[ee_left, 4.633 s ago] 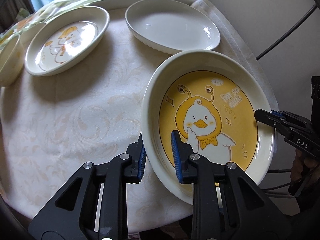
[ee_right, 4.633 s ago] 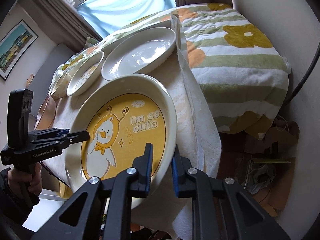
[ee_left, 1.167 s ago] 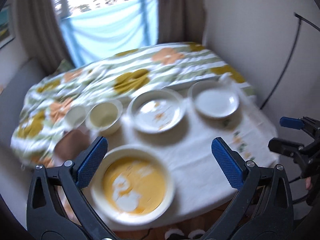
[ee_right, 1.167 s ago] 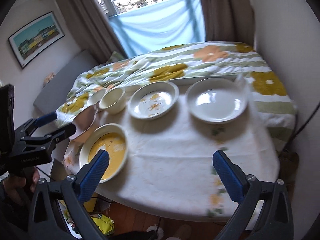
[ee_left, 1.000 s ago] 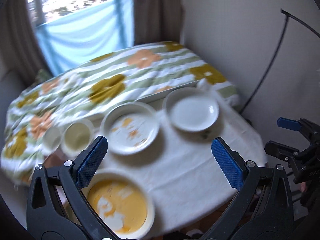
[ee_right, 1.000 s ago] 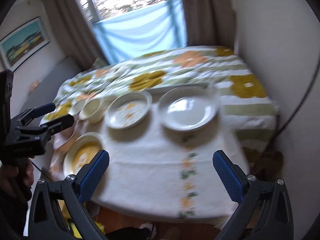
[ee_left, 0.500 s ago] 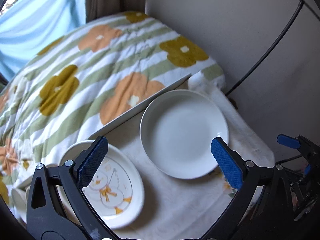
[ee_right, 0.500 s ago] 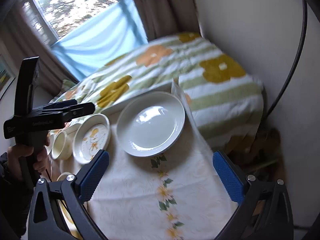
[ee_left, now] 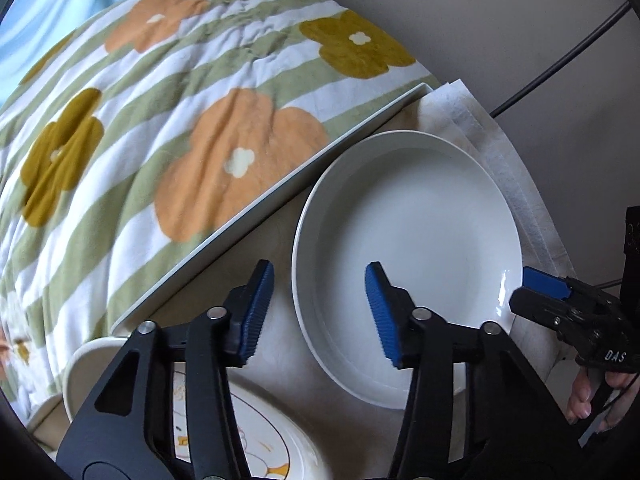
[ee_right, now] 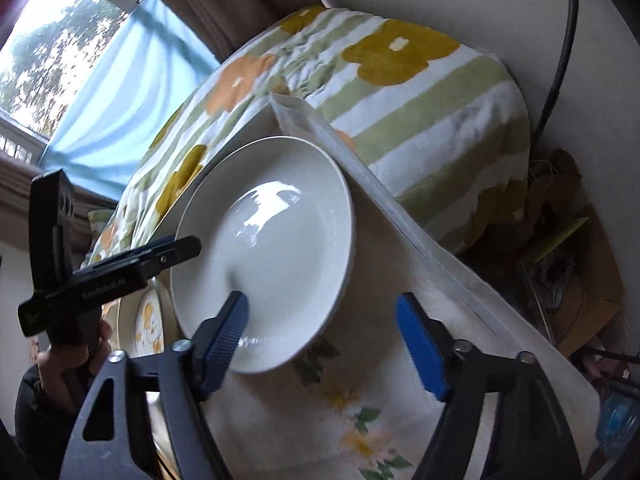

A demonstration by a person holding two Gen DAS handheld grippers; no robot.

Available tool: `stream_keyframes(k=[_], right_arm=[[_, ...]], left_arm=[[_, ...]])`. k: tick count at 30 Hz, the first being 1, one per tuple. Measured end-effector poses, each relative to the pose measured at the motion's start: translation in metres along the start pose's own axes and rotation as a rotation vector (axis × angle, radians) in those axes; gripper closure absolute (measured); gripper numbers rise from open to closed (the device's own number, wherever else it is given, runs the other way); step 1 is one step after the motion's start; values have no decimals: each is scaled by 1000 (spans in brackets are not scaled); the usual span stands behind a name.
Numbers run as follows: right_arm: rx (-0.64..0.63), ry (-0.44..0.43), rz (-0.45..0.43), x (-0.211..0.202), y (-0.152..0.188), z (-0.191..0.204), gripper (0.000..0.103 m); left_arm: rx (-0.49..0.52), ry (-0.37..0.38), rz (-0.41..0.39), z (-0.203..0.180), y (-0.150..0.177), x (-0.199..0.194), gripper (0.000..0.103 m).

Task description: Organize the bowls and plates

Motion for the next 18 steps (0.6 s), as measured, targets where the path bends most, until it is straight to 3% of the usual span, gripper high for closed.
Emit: stream_keyframes(k=[5, 6, 10, 18], right_arm=[[13, -1, 15, 13, -4, 0, 61], [12, 3, 16, 15, -5, 1, 71], [36, 28, 26, 22, -5, -3, 87], [26, 26, 21, 23, -4, -5, 89]], left_arm=[[24, -13, 2, -1, -2, 6, 81], [22, -24, 3, 0, -2, 7, 85], [25, -38, -7, 2, -3, 9, 86], [31, -60, -15, 0, -4, 8, 86]])
Point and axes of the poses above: each gripper's, at about its wrist camera, not at the fingertips, and x roughly the way its jaws point, z to its left, y to its underside, the point moved 8 cm from there along x, roughly the way its jaws point, and after that the axes turned 11 degrees about z, right-handed, at the moved point
